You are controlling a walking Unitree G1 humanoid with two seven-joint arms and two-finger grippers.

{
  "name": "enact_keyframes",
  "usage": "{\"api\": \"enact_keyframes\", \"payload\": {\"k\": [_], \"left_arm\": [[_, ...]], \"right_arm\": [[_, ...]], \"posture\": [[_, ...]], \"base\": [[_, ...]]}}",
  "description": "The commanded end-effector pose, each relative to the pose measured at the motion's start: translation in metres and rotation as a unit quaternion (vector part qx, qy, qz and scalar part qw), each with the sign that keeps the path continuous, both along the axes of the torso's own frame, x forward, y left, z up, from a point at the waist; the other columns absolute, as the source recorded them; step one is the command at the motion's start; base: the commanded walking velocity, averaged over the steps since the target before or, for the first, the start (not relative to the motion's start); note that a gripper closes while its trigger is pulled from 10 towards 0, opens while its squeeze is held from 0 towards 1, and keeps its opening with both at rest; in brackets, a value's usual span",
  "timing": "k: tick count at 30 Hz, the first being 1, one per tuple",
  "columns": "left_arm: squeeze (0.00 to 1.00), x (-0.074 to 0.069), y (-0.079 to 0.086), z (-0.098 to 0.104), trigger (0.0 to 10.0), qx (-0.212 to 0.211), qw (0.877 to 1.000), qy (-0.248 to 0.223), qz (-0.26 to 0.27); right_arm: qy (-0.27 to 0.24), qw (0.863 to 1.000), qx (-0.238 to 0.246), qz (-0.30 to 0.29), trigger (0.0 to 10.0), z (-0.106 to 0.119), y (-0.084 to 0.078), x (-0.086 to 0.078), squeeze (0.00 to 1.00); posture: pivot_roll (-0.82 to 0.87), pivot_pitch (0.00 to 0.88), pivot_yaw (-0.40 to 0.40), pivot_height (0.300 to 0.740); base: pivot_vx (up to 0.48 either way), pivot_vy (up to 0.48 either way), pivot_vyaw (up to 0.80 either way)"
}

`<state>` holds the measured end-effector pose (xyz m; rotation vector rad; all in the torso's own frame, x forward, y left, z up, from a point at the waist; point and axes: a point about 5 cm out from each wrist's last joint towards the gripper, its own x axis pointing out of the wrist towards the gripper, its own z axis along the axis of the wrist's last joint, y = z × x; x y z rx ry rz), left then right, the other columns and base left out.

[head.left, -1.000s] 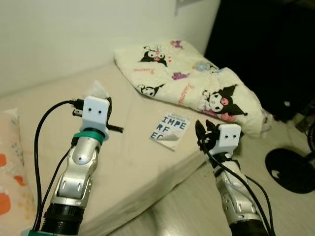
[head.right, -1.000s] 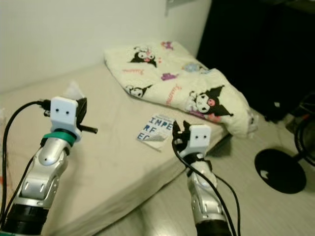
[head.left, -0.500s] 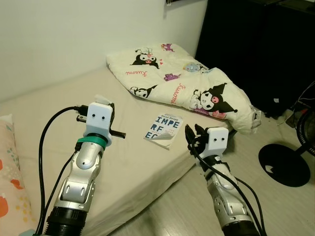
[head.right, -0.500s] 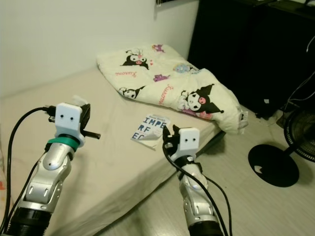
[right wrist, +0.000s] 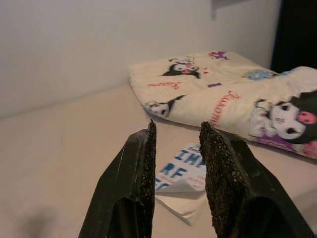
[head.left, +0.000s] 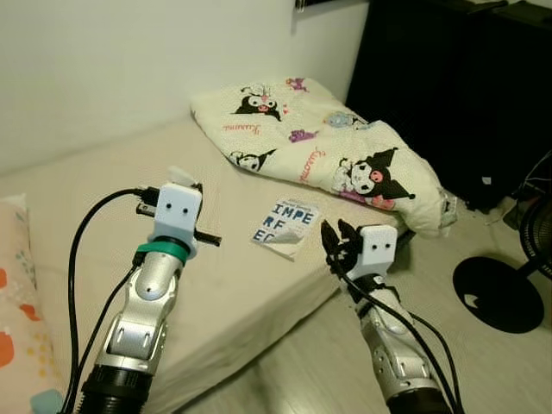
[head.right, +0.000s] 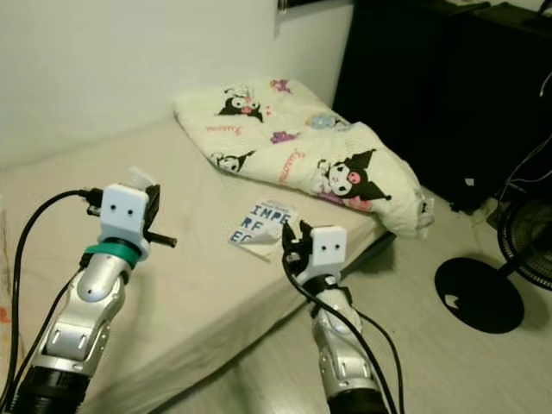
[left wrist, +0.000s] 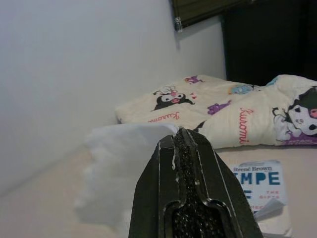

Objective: Clean up the room

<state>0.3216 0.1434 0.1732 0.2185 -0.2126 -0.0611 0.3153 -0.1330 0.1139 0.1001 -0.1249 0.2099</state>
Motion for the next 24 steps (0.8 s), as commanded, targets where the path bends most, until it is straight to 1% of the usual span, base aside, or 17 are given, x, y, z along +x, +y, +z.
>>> {"api": "enact_keyframes", "payload": {"k": [1,7,19,24], "left_arm": [[0.0,-0.0012,-0.0006,-0.0069,10.0,0.0,1.0,0.011,0.0],[0.0,-0.0011,-0.0007,-0.0075,10.0,-0.001,1.0,0.013,0.002],[0.0,-0.0015,0.001,-0.0071,10.0,-0.001,1.0,0.013,0.004],[0.0,-0.0009,0.0015,-0.0078,10.0,0.0,1.0,0.015,0.008]], "right_arm": [[0.007,1.0,0.002,-0.002,10.0,-0.0047,-0.0007,-0.0015,0.0],[0.007,1.0,0.003,-0.003,10.0,-0.0049,-0.0019,-0.001,0.0],[0.007,1.0,0.002,-0.005,10.0,-0.0048,-0.0029,-0.0004,0.0],[0.008,1.0,0.002,-0.005,10.0,-0.0051,-0.003,-0.0001,0.0]], "posture": [[-0.03,0.022,0.049,0.74],[-0.03,0.022,0.049,0.74],[-0.03,0.025,0.049,0.74],[-0.03,0.023,0.048,0.74]], "base": [[0.0,-0.382,0.0],[0.0,-0.36,0.0],[0.0,-0.446,0.0],[0.0,0.0,0.0]]}}
